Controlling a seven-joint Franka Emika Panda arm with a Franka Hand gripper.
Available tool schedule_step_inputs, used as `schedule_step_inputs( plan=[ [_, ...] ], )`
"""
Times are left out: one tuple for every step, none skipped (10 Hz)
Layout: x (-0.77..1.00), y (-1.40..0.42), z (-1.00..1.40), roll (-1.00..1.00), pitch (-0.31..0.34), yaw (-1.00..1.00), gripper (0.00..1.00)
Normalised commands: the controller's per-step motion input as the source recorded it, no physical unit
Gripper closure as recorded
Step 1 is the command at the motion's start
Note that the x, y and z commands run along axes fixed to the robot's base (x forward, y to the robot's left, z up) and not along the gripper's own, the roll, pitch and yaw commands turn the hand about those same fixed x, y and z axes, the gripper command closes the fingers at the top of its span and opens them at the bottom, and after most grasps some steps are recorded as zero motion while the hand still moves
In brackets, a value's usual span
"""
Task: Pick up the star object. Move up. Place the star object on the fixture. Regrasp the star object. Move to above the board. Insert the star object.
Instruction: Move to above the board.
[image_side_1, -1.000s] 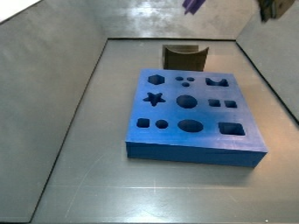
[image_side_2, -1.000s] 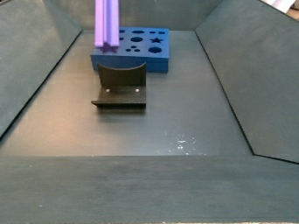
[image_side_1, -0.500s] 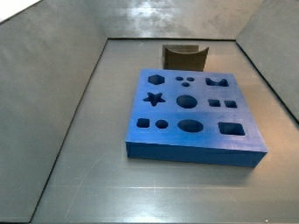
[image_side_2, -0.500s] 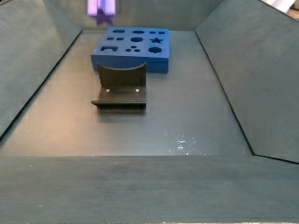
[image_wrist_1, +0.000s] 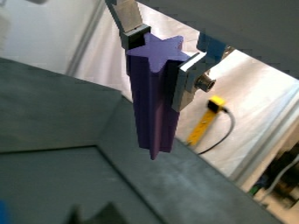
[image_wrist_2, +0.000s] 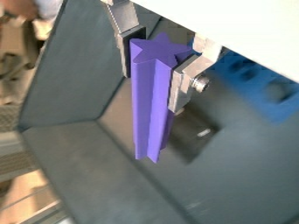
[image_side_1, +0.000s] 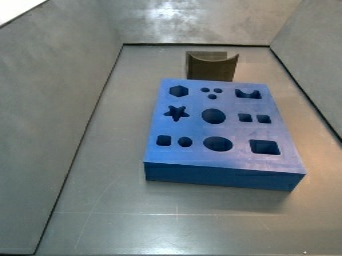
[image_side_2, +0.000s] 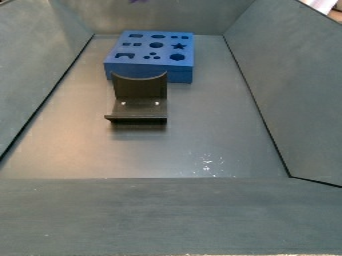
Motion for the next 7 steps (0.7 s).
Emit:
schedule_step_inputs(
  plan=[
    [-0.77, -1.00, 0.12, -1.00, -0.038, -0.08, 1.00],
    [-0.78, -1.00, 0.13, -1.00, -0.041, -0.08, 1.00],
    [-0.82, -1.00, 0.13, -1.00, -0.043, -0.09, 1.00],
    [-0.85, -1.00, 0.13, -1.00, -0.041, -0.09, 1.00],
    [-0.69, -0.76, 0.11, -1.00, -0.045, -0.09, 1.00],
    [-0.47, -0.46, 0.07, -1.00, -0.046, -0.09, 1.00],
    [-0.25, -0.18, 0.03, -1.00, -0.039, -0.09, 1.00]
  ],
)
